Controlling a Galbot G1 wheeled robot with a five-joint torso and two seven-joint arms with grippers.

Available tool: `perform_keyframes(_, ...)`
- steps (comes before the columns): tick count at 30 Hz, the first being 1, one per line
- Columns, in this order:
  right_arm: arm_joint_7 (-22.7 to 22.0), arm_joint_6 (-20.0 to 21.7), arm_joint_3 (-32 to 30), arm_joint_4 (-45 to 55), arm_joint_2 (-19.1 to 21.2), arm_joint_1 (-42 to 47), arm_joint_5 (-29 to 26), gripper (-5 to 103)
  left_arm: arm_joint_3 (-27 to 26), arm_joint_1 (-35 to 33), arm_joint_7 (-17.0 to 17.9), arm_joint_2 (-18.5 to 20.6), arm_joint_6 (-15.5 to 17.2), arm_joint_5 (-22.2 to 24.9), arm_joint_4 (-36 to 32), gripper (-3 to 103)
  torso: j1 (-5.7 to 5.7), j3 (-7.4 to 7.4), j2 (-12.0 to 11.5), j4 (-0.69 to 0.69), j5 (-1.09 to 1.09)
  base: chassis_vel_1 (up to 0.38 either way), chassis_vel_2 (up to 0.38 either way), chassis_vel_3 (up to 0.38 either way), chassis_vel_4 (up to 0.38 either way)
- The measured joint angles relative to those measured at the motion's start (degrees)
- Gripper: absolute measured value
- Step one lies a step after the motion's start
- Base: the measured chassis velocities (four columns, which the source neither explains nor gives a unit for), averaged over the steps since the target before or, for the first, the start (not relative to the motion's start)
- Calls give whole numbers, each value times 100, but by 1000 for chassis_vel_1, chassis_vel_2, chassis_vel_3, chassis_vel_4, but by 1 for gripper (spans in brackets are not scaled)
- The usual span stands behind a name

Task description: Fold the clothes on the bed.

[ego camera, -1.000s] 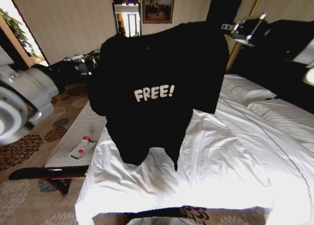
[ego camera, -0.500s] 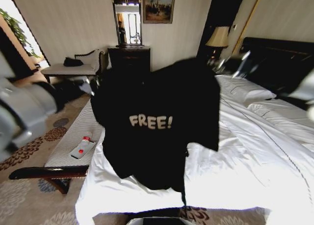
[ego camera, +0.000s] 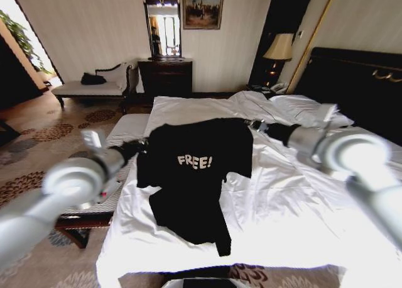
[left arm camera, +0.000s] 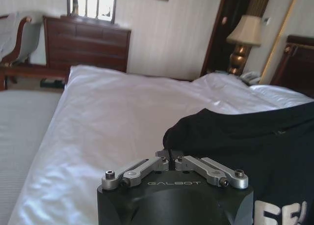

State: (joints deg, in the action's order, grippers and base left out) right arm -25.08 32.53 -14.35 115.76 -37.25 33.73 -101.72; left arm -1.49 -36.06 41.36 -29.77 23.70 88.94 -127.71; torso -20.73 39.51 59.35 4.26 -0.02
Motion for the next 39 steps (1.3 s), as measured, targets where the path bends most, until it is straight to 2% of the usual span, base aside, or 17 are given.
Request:
perform_keyframes(3,150,-9,321,-461,-249,-119,310,0,379,213,-34,-375,15,-186,459,1,-1,0,0,2,-3,0,0,0,0)
perform_keyframes(5,299,-16,622,-911,-511,-219,675,0,729,438,-127,-710,65,-364,940,1,-1,0,0,11,-2,0,0,0,0)
perform_keyframes(6,299,-16,622,-911,-511,-219,675,0,729,438,-127,-710,65,-364,940,1,-1,0,0,11,-2,0,0,0,0)
perform_keyframes(9,517,-29,994,-1577,-868,-372,1270,0,1379,843,-345,-1082,111,-844,1651,1,0,0,0,5,-2,0,0,0,0)
perform_keyframes(10,517,-29,994,-1577,-868,-372,1270,0,1379,843,-345,-1082,111,-844,1651,1,0,0,0,5,-2,0,0,0,0)
perform_keyframes(13,796,-109,1320,-2389,-1162,-542,1786,0,1910,1394,-500,-1586,112,-1100,2568,1,1,0,1,4,-2,0,0,0,0)
perform_keyframes(14,796,-109,1320,-2389,-1162,-542,1786,0,1910,1394,-500,-1586,112,-1100,2568,1,1,0,1,4,-2,0,0,0,0)
perform_keyframes(17,1061,-240,1525,-3215,-1425,-763,2111,0,2356,1928,-839,-2107,-27,-1375,3518,1,0,0,1,9,0,0,0,0,0)
perform_keyframes(18,1061,-240,1525,-3215,-1425,-763,2111,0,2356,1928,-839,-2107,-27,-1375,3518,1,0,0,1,9,0,0,0,0,0)
perform_keyframes(20,1250,-309,1669,-3655,-1574,-1011,2299,0,2665,2291,-1152,-2435,-147,-1635,4106,1,-1,0,0,10,1,0,0,0,0)
perform_keyframes(22,1403,-381,1824,-4012,-1699,-1270,2462,0,2875,2551,-1267,-2710,-202,-1802,4571,1,0,-1,0,8,0,0,0,0,0)
perform_keyframes(23,1403,-381,1824,-4012,-1699,-1270,2462,0,2875,2551,-1267,-2710,-202,-1802,4571,1,0,-1,0,8,0,0,0,0,0)
perform_keyframes(25,1595,-509,2049,-4621,-1924,-1644,2726,0,3120,2947,-1461,-3042,-262,-1973,5383,1,0,-1,1,8,-2,0,0,0,0)
perform_keyframes(28,1764,-676,2213,-5337,-2254,-1977,2996,0,3320,3317,-1713,-3304,-272,-2019,6085,1,0,0,1,4,-2,0,0,0,0)
perform_keyframes(33,1925,-860,2263,-6000,-2674,-2199,3273,0,3319,3445,-1848,-3511,-291,-2191,6576,1,0,0,1,7,-1,0,0,0,0)
perform_keyframes(37,2168,-1087,2246,-6757,-3159,-2421,3650,0,3171,3401,-1954,-3908,-334,-2684,7237,1,1,-1,1,3,-2,0,0,0,0)
perform_keyframes(39,2213,-1130,2245,-6904,-3235,-2463,3729,0,3122,3369,-1955,-4009,-334,-2780,7378,1,1,-1,1,5,-4,0,0,0,0)
